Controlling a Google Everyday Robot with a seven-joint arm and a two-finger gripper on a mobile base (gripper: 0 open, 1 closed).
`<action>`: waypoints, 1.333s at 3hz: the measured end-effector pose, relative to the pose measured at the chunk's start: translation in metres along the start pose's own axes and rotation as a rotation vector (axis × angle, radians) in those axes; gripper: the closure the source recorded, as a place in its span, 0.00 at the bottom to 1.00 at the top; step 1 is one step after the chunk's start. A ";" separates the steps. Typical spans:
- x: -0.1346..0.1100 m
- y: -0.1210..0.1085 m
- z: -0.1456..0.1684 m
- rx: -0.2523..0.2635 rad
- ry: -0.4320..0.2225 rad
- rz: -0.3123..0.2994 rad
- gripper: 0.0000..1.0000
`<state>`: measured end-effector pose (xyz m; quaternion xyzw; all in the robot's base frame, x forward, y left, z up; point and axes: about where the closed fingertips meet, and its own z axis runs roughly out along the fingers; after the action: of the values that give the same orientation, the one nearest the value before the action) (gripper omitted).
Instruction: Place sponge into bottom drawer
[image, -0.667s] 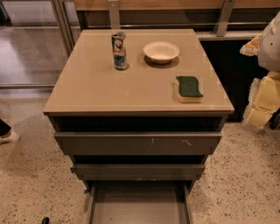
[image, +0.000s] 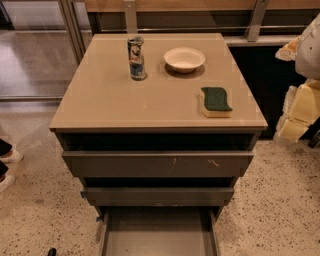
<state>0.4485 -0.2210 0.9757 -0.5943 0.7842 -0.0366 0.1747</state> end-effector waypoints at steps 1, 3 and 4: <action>0.003 -0.031 0.012 0.035 -0.047 0.025 0.00; -0.029 -0.130 0.074 0.014 -0.234 0.038 0.00; -0.049 -0.144 0.098 -0.028 -0.293 0.032 0.00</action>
Offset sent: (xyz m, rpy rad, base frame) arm 0.1481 -0.0322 -0.0185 0.1982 -0.1225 -0.0323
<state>0.6234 -0.2019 0.9332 -0.5831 0.7601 0.0643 0.2795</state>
